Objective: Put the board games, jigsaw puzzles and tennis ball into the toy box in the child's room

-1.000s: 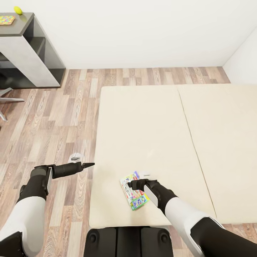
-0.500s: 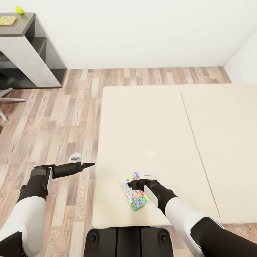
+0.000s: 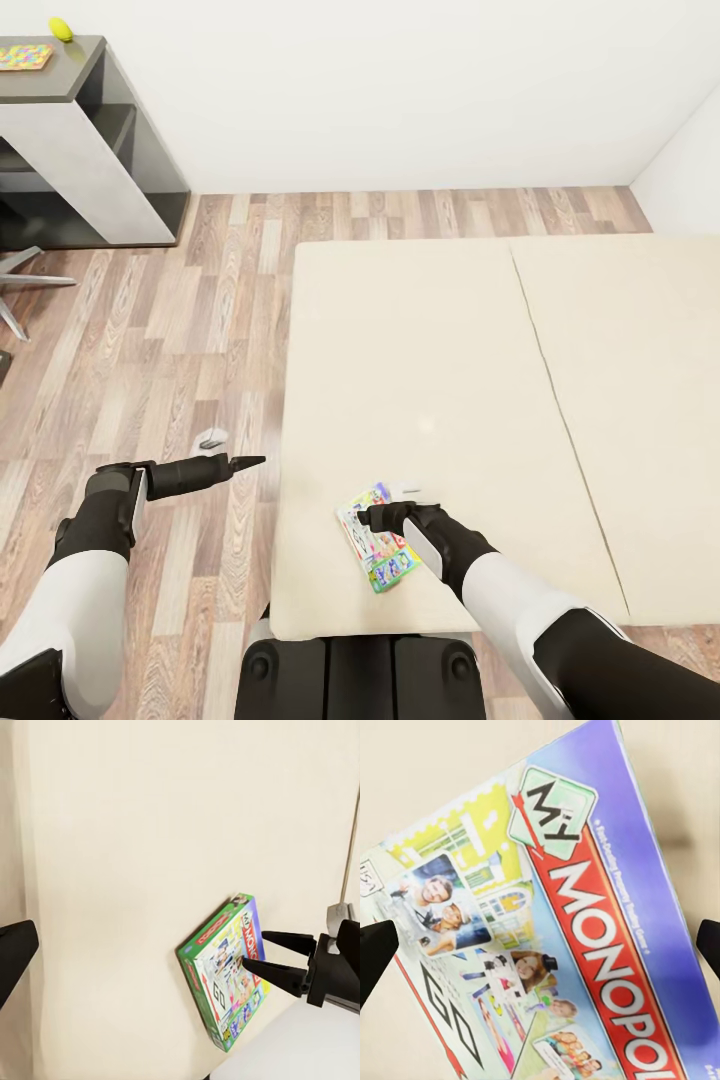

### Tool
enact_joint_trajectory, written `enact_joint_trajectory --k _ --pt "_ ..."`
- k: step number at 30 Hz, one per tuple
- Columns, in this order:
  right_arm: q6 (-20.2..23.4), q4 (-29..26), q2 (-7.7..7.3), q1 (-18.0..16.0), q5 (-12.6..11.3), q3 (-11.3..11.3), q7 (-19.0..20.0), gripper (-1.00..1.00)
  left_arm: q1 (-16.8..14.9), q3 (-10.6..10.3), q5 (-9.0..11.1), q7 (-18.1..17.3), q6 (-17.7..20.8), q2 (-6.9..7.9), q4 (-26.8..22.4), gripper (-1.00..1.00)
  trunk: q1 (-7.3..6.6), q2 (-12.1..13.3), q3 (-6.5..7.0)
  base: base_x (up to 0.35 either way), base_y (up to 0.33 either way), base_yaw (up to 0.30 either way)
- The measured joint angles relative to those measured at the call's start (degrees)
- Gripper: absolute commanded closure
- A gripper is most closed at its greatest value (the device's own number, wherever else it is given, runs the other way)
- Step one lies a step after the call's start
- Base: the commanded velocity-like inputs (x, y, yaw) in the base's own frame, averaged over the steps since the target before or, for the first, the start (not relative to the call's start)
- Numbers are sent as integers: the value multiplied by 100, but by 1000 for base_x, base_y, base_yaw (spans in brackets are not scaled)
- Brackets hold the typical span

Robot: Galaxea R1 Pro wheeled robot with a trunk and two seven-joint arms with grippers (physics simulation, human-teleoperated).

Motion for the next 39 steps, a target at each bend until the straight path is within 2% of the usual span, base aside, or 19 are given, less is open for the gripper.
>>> enact_joint_trajectory --k 39 --pt "292 193 0 0 -41 -33 7 -100 9 2 1 -13 0 0 0 -100 0 0 0 0 19 0"
